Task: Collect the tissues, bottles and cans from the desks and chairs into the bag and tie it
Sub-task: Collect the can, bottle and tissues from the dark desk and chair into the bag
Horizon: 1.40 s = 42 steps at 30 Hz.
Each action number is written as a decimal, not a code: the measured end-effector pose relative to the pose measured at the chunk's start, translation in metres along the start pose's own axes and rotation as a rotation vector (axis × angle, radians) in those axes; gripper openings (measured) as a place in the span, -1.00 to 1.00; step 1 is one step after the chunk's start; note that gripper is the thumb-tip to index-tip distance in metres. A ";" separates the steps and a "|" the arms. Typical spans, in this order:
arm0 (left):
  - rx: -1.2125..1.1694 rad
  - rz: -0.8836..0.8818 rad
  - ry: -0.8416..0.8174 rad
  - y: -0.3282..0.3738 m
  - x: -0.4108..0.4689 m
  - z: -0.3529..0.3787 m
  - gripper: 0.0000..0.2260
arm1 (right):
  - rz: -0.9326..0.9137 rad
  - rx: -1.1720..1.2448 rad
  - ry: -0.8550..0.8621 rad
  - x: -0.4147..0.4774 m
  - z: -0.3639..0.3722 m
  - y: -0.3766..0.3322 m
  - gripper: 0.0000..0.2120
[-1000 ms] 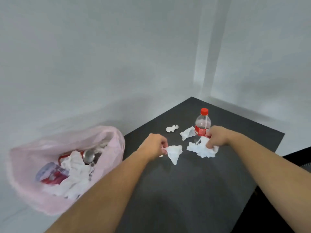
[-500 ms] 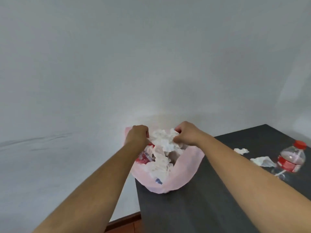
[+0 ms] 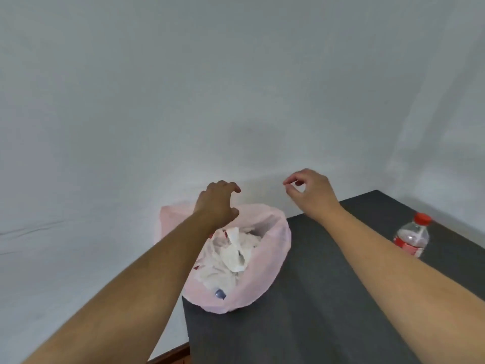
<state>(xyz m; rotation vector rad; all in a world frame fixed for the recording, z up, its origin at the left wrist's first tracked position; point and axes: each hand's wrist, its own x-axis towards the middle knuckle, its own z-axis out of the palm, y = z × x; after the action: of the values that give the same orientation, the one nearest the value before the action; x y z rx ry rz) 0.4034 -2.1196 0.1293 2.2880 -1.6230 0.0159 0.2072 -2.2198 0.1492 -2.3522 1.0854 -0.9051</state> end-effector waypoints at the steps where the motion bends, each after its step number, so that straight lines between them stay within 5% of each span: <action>1: -0.007 0.036 0.019 0.017 0.008 0.003 -0.55 | 0.015 -0.011 0.111 0.000 -0.017 0.016 -0.89; 7: -0.096 0.230 -0.047 0.139 0.046 0.066 -0.51 | 0.343 -0.036 0.556 -0.046 -0.091 0.147 -0.55; 13: -0.121 0.250 -0.288 0.209 0.058 0.170 -0.30 | 0.701 0.092 0.491 -0.102 -0.082 0.260 0.04; 17: -0.112 0.173 -0.414 0.239 0.072 0.248 -0.08 | 0.828 0.178 0.410 -0.122 -0.052 0.328 0.17; 25: -0.039 0.072 -0.498 0.257 0.116 0.328 0.11 | 0.824 0.301 0.341 -0.104 -0.006 0.377 0.15; 30: -0.065 0.088 -0.541 0.274 0.148 0.357 0.04 | 0.834 0.223 0.434 -0.092 -0.011 0.398 -0.42; 33: -0.043 0.159 -0.607 0.290 0.158 0.372 -0.12 | 0.874 0.245 0.523 -0.093 -0.019 0.407 -0.47; 38: -0.229 0.199 -0.514 0.307 0.143 0.388 -0.70 | 0.836 0.192 0.490 -0.096 -0.017 0.411 -0.42; 42: -0.217 0.129 -0.594 0.305 0.126 0.372 -0.75 | 0.822 0.162 0.413 -0.100 -0.018 0.402 -0.38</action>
<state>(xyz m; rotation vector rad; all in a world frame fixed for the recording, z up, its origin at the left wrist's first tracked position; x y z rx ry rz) 0.0996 -2.4267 -0.1167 2.1271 -1.9208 -0.8376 -0.0647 -2.3930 -0.1115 -1.3777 1.8468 -1.0868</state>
